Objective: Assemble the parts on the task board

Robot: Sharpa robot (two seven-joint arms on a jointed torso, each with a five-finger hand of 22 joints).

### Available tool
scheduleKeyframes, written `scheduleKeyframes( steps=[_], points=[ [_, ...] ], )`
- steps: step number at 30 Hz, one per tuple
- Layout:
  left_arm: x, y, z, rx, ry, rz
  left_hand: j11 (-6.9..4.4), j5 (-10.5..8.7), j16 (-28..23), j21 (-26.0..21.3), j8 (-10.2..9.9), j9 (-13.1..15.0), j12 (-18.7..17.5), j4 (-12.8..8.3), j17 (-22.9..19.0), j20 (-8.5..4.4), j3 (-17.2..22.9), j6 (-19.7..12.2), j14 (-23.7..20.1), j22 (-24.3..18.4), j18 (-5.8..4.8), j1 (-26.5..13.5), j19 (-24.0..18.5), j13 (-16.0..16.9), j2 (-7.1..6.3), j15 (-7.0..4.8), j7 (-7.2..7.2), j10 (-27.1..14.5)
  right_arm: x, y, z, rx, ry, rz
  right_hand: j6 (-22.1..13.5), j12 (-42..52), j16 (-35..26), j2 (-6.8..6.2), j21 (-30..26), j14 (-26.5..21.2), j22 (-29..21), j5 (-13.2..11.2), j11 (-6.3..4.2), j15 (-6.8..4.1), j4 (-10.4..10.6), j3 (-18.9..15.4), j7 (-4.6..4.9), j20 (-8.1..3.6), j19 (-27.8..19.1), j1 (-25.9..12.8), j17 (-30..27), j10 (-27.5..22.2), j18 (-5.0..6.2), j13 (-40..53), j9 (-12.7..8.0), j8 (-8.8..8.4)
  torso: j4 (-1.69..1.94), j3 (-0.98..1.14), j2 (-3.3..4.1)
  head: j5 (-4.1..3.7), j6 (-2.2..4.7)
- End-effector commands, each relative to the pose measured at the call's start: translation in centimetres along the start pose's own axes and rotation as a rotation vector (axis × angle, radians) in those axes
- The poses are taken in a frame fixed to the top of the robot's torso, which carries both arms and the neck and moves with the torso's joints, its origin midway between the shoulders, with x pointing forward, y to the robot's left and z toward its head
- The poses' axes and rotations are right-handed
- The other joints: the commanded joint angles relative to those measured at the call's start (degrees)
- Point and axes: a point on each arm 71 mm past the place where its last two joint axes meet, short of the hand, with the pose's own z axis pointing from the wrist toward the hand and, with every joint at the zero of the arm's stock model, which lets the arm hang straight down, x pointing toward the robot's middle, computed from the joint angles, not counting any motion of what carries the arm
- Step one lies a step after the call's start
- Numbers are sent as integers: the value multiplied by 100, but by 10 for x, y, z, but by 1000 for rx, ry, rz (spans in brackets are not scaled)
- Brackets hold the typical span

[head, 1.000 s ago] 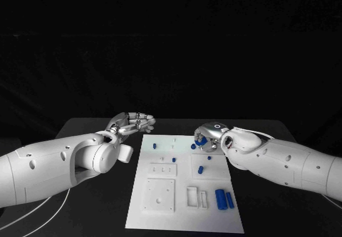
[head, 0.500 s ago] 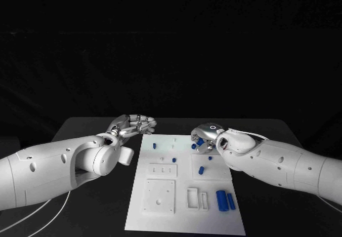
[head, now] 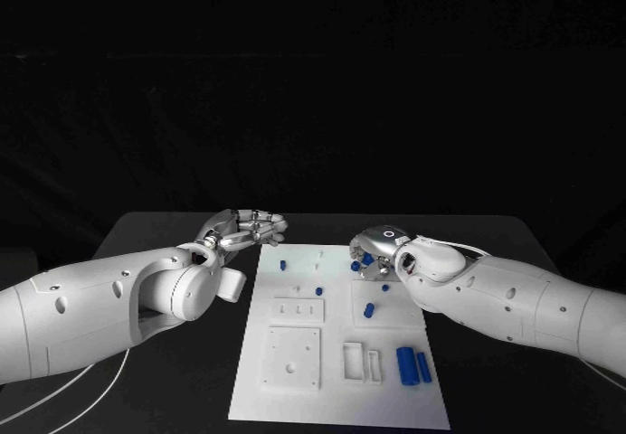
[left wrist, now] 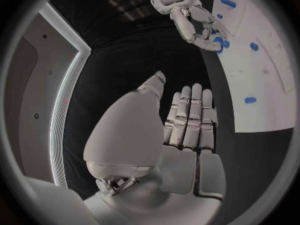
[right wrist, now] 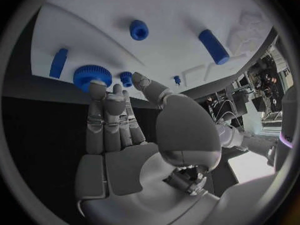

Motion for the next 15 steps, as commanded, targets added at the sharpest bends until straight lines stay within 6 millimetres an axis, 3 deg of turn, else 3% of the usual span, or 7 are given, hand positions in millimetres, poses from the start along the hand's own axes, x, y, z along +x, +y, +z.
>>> scheduleKeyframes(
  steps=[1, 15],
  points=[
    [3, -2, 1, 9, 23, -3, 31, -25, -42, -28, -30, -11, -34, 21, -5, 31, -20, 48, 13, 3, 96, 13, -1, -10, -38, 48, 11, 3, 1, 2, 1, -7, 9, -27, 52, 24, 34, 15, 39, -11, 130, -44, 3, -21, -4, 52, -16, -54, 60, -69, -13, 54, 271, 11, 8, 35, -1, 0, 2, -6, -11],
    [3, -2, 1, 7, 24, -4, 31, -29, -48, -30, -36, -14, -46, 40, -5, 32, -30, 51, 17, 6, 98, 20, -2, -11, -36, 48, 9, 4, 7, 7, 3, -15, 38, -27, 110, 41, 74, 60, 72, -26, 125, -70, -29, -53, 56, 136, -43, -57, 55, -147, -64, 144, 271, 54, 35, 70, -2, 2, 14, 2, -18]
  ],
)
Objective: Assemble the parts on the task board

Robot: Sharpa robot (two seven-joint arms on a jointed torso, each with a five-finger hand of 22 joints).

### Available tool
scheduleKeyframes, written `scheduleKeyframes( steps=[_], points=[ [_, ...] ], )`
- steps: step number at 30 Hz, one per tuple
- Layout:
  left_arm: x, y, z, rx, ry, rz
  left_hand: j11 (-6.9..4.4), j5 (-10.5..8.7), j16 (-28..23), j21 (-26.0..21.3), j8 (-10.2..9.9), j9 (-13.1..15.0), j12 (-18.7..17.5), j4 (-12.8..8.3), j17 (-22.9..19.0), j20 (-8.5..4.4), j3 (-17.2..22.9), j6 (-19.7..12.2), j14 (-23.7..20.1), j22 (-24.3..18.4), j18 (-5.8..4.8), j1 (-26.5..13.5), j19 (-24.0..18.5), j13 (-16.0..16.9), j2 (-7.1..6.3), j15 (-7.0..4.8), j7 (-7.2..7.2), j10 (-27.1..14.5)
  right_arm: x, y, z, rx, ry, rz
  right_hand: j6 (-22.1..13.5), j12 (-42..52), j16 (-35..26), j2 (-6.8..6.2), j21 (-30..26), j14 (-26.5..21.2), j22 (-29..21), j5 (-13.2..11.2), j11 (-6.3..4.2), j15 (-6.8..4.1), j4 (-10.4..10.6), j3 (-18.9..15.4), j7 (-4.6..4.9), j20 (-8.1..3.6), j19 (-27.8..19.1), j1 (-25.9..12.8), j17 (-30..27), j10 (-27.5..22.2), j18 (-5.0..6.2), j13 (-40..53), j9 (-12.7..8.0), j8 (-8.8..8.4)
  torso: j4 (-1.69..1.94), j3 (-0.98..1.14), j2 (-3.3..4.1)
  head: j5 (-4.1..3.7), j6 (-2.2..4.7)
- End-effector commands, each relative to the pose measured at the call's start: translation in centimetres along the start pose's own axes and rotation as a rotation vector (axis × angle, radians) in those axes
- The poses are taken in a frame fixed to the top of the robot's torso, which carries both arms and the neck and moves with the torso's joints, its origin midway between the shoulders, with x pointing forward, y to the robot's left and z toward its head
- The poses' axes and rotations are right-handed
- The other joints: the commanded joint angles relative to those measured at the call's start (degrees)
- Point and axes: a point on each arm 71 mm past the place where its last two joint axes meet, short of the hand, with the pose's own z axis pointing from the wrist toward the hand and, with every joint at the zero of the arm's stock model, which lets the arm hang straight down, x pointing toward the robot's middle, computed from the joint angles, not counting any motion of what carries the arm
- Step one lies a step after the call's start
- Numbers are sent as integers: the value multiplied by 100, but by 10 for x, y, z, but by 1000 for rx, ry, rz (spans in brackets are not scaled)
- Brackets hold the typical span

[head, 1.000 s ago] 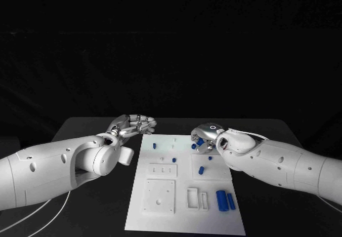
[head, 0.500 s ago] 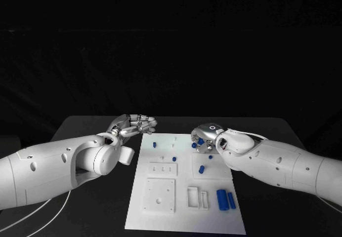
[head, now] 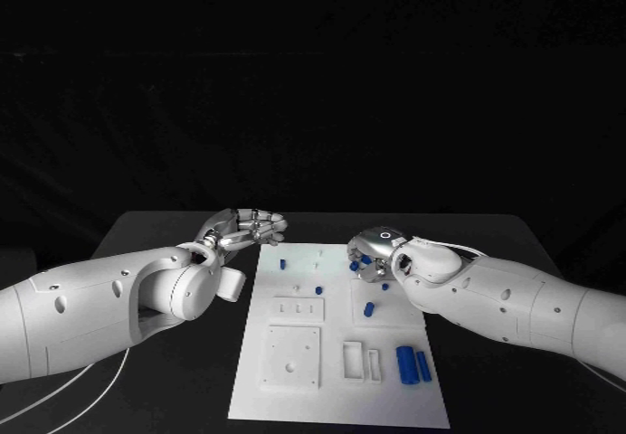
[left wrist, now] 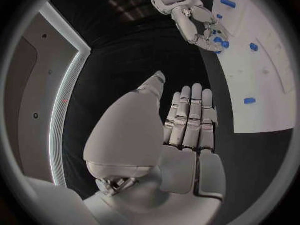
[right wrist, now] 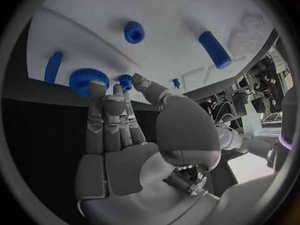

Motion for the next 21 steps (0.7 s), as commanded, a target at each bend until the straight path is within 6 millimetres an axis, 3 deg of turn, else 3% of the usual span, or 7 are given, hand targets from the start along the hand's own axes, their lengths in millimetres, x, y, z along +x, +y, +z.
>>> scheduleKeyframes(
  steps=[1, 6, 21],
  points=[
    [3, -2, 1, 9, 21, -3, 31, -29, -25, -30, -37, -9, -25, 21, -6, 32, -12, 34, -4, 6, 101, 21, -2, -6, -36, 28, -8, 4, 3, 2, 0, -6, 24, -18, 62, 24, 28, 12, 29, -15, 125, -26, -5, -38, 6, 58, -3, -59, 53, -59, -13, 57, 273, 14, 12, 29, -2, -2, 5, 7, -8],
    [3, -2, 1, 7, 25, -4, 29, -30, -27, -31, -39, -10, -30, 27, -6, 32, -14, 35, -2, 7, 102, 30, -2, -7, -33, 27, -10, 5, 4, 1, 1, 3, 31, -31, 95, 40, 47, 20, 45, -24, 124, -26, -26, -58, 42, 97, -20, -58, 47, -109, -39, 117, 273, 46, 33, 54, 5, -3, 9, -27, -35],
    [3, -2, 1, 7, 24, -4, 28, -32, -32, -33, -45, -13, -40, 37, -5, 32, -22, 37, 2, 10, 104, 47, -3, -7, -29, 27, -14, 6, 6, 7, 2, -6, 33, -29, 189, 86, 76, 51, 80, -39, 123, -26, -81, -112, 142, 172, -65, -54, 43, -203, -93, 260, 273, 131, 81, 115, -4, 2, 11, -13, -45]
  ],
)
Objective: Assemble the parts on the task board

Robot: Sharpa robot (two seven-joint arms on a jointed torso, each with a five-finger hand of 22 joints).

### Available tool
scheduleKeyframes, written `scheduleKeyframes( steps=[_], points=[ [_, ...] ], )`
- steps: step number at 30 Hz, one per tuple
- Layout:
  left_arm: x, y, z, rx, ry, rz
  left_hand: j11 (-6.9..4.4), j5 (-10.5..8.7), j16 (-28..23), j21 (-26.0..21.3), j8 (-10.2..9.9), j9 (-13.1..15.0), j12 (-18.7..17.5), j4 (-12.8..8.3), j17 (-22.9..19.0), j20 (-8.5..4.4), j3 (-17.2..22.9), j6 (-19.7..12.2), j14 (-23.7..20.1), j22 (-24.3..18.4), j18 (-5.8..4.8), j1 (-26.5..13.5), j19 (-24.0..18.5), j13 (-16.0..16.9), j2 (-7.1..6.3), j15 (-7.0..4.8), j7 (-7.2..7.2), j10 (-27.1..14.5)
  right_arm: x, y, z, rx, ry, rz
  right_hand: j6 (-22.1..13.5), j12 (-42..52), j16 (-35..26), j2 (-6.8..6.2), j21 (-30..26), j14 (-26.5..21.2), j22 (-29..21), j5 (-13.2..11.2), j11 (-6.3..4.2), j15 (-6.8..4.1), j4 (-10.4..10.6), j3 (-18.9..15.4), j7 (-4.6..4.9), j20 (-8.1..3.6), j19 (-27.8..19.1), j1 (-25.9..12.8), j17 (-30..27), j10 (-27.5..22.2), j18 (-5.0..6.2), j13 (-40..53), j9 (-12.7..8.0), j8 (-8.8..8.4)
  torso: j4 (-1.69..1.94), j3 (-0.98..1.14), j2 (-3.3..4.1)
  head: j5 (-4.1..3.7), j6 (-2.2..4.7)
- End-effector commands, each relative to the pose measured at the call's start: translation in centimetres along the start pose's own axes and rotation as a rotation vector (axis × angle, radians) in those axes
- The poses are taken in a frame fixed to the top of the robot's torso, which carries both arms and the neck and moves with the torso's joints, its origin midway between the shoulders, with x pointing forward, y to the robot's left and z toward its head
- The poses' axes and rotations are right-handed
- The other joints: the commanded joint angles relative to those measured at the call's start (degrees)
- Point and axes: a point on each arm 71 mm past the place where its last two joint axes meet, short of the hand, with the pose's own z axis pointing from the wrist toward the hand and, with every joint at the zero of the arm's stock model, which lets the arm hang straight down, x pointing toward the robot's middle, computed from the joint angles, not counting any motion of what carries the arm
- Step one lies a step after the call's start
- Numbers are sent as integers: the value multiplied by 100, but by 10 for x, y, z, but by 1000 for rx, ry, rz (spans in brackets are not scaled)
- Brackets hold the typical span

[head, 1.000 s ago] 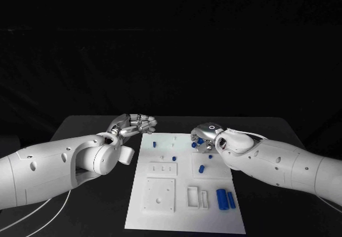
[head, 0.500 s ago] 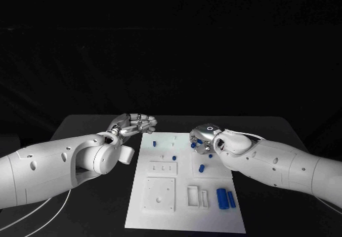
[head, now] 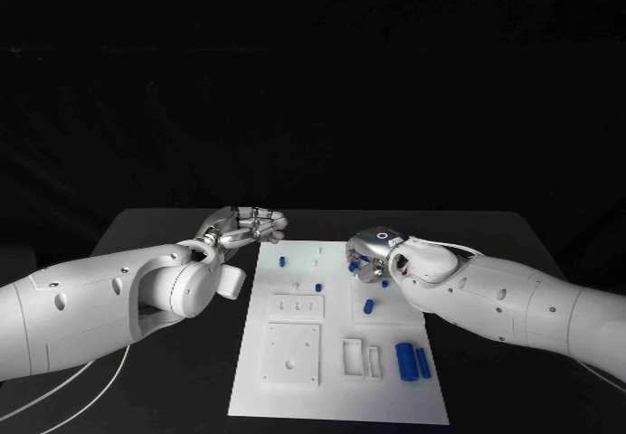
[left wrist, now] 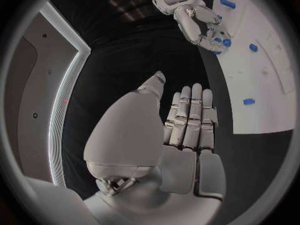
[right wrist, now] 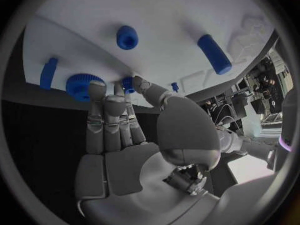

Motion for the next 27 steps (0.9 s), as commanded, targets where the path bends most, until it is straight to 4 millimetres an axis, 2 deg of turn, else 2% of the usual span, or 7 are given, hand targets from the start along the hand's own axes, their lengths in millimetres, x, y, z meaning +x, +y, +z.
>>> scheduleKeyframes(
  steps=[1, 9, 17, 19, 27],
  points=[
    [3, -2, 1, 10, 19, -2, 28, -32, -33, -33, -23, -8, -40, 22, -6, 32, -7, 34, 3, 10, 105, 49, -3, -8, -29, 27, -18, 7, 2, 2, 0, -1, 16, -16, 43, 26, 31, -11, 41, -29, 120, -27, 0, -28, 44, 24, -10, -51, 5, -88, -16, 68, 274, 24, 15, 37, 1, -1, 0, -7, 3],
    [3, -2, 1, 9, 19, -2, 28, -33, -36, -33, -27, -10, -45, 27, -5, 32, -13, 35, 5, 11, 105, 59, -3, -8, -29, 27, -18, 8, 2, 2, 0, 2, 15, -15, 87, 33, 56, -49, 91, -31, 125, -22, -25, -53, 138, 47, -31, -58, 37, -165, -54, 121, 274, 84, 36, 56, 2, -1, 5, -7, 3],
    [2, -2, 1, 8, 16, -1, 28, -34, -38, -34, -30, -12, -50, 32, -5, 32, -18, 36, 7, 13, 106, 69, -3, -8, -29, 27, -17, 10, 0, 4, 0, 21, -9, -23, 223, 70, 102, 119, 178, -30, 130, -25, -77, -104, 314, 330, -93, -63, 72, -100, -91, 246, 274, 180, 82, 120, 6, -1, 6, -2, 22],
    [3, -2, 1, 7, 16, -1, 29, -34, -39, -34, -30, -12, -51, 33, -5, 32, -20, 36, 8, 13, 106, 72, -2, -8, -29, 27, -17, 11, -1, 4, -1, 28, -18, -22, 306, 86, 136, 115, 226, -28, 138, -25, -103, -131, 332, 418, -128, -58, 90, -90, -91, 302, 274, 211, 103, 160, 6, -2, 5, -4, 32],
    [2, -2, 1, 8, 12, 1, 28, -33, -43, -35, -34, -14, -58, 37, -4, 32, -25, 39, 11, 16, 108, 94, -1, -8, -27, 26, -16, 14, -4, 5, -1, 48, -63, -27, 391, 87, 193, 108, 317, -35, 139, -26, -132, -159, 317, 520, -164, -58, 106, -93, -96, 366, 274, 251, 120, 189, 3, 1, 7, 9, 53]
  ],
)
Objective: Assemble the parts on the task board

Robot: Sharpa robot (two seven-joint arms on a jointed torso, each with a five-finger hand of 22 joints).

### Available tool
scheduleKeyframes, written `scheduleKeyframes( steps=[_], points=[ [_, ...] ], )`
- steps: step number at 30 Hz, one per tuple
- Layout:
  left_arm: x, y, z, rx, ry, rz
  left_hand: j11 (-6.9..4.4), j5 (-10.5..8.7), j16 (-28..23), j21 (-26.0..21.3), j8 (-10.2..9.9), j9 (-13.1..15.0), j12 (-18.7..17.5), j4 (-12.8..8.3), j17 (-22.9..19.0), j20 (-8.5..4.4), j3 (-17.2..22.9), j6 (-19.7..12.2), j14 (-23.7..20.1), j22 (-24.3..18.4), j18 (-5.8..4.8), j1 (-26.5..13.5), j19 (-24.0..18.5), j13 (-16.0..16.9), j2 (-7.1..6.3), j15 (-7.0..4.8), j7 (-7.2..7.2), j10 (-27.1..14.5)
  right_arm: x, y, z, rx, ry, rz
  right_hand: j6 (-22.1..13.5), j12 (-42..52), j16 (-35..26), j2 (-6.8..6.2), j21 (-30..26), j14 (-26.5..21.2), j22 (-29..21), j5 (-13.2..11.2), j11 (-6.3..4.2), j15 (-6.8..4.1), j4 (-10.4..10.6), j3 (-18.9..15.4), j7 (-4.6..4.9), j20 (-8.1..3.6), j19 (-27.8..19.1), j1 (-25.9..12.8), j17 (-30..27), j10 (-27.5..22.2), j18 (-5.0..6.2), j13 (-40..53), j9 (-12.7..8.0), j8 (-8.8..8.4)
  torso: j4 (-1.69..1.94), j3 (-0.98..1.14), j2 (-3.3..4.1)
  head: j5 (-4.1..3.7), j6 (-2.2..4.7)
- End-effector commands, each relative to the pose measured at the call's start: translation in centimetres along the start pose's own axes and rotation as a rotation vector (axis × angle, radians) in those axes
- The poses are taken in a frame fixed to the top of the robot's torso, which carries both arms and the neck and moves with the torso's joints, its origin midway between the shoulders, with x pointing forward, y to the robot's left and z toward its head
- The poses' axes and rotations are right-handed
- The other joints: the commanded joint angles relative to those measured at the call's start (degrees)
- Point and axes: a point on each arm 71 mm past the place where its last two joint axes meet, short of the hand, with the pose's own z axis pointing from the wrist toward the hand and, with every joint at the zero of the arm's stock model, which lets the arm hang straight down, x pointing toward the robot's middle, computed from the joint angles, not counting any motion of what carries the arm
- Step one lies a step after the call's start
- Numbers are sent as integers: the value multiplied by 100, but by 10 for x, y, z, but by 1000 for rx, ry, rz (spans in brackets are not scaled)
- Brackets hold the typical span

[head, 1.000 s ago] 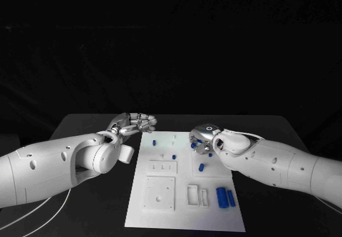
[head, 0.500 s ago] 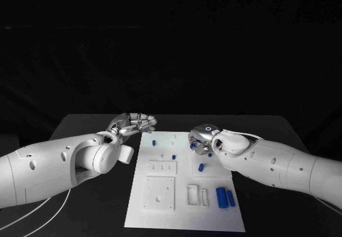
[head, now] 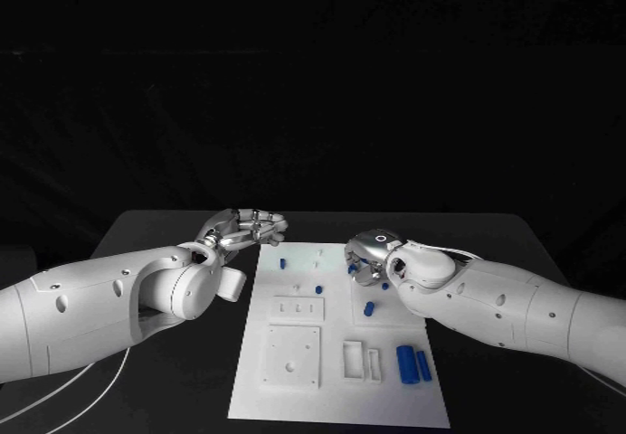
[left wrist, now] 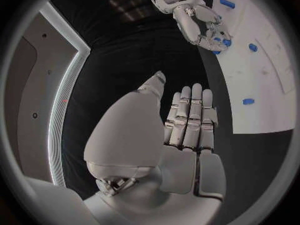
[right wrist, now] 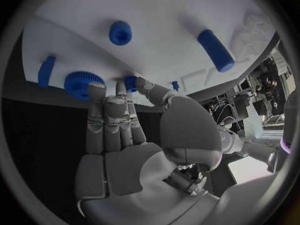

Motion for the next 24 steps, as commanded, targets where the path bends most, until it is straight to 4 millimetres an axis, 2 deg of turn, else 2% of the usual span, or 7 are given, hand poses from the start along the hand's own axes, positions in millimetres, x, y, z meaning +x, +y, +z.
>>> scheduleKeyframes(
  steps=[1, 9, 18, 24],
  points=[
    [2, -2, 1, 11, 11, 1, 28, -33, -21, -35, -35, -9, -37, 22, -5, 32, -11, 39, 12, 6, 109, 74, -1, -8, -5, 26, -17, 14, -4, -1, -1, 24, -50, -18, 54, 21, 33, 46, 39, -75, 140, -3, 7, -117, -15, 45, 7, -42, 87, 17, -9, 48, 275, 23, 13, 42, 0, 4, 1, 4, 14],
    [0, -2, 1, 13, 4, 3, 26, -31, -24, -36, -38, -11, -43, 25, -4, 32, -18, 42, 15, 8, 110, 93, 0, -8, -5, 27, -17, 18, -13, 4, 0, 25, -133, -18, 84, 14, 67, 22, 86, -75, 138, -2, -1, -125, -35, 97, -4, -51, 92, 34, -12, 74, 275, 41, 18, 49, -3, 2, 0, 17, 51],
    [0, -2, 2, 17, 2, 5, 25, -30, -28, -36, -40, -12, -47, 29, -3, 32, -24, 45, 17, 10, 111, 110, 1, -7, -3, 27, -19, 23, -19, 15, 11, 1, -186, -53, 109, 3, 94, -22, 126, -76, 136, -3, -5, -129, -42, 143, -13, -59, 94, 53, -17, 90, 275, 55, 22, 53, 3, 0, 9, 38, 115],
    [2, -3, 3, 19, 5, 4, 24, -31, -31, -36, -42, -13, -48, 34, -3, 33, -31, 50, 19, 12, 110, 120, 2, -6, 0, 27, -20, 30, -21, 24, 19, -15, -198, -71, 118, -6, 108, -52, 147, -77, 134, -2, -5, -129, -27, 167, -15, -61, 94, 62, -21, 96, 275, 61, 22, 51, 12, -1, 16, 38, 126]
  ],
)
